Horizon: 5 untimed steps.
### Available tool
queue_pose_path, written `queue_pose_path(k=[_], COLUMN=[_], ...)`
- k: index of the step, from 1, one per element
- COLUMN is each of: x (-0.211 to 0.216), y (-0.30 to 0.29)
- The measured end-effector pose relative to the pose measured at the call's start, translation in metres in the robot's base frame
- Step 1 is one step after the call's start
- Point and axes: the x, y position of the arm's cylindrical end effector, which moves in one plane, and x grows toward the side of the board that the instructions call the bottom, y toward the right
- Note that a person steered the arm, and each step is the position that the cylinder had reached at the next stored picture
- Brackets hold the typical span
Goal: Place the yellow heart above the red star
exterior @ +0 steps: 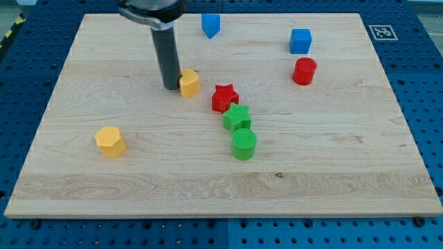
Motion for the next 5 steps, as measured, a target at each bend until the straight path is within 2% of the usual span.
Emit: queue_pose_path(k=[1,3,4,5], x=[0.003,0.003,0.003,0.003], y=[0.029,0.042,0.042,0.01])
